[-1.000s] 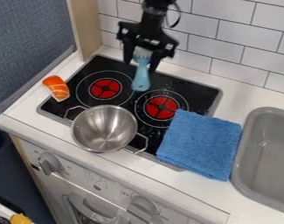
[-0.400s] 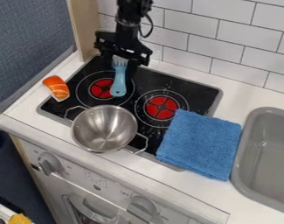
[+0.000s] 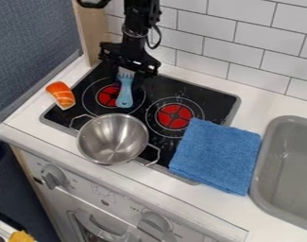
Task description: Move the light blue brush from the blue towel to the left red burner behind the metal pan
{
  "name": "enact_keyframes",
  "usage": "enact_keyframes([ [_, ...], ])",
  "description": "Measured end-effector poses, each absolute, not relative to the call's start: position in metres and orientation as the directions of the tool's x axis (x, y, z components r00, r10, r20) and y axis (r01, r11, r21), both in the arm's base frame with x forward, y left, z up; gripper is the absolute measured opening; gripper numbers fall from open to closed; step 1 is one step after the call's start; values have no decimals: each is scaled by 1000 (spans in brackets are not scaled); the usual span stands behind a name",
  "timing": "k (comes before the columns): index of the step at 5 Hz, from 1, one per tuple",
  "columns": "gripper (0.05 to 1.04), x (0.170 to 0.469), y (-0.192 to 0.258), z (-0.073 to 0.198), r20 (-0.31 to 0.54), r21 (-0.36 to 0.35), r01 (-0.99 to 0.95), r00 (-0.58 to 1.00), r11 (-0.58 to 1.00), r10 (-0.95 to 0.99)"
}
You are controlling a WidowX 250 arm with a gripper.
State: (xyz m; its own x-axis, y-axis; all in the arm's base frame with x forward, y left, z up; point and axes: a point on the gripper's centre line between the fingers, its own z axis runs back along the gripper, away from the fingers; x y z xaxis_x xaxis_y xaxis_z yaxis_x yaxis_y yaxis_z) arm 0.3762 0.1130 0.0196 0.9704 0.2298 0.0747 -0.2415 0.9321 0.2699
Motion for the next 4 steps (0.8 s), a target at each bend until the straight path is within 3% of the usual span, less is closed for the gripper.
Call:
enact_keyframes([
  [1, 748, 375, 114, 19, 69, 265, -239, 971, 934, 229],
  [2, 985, 371, 117, 21, 44, 274, -245, 969, 930, 242],
  [4, 1000, 376, 115, 34, 32, 256, -271, 962, 928, 272],
])
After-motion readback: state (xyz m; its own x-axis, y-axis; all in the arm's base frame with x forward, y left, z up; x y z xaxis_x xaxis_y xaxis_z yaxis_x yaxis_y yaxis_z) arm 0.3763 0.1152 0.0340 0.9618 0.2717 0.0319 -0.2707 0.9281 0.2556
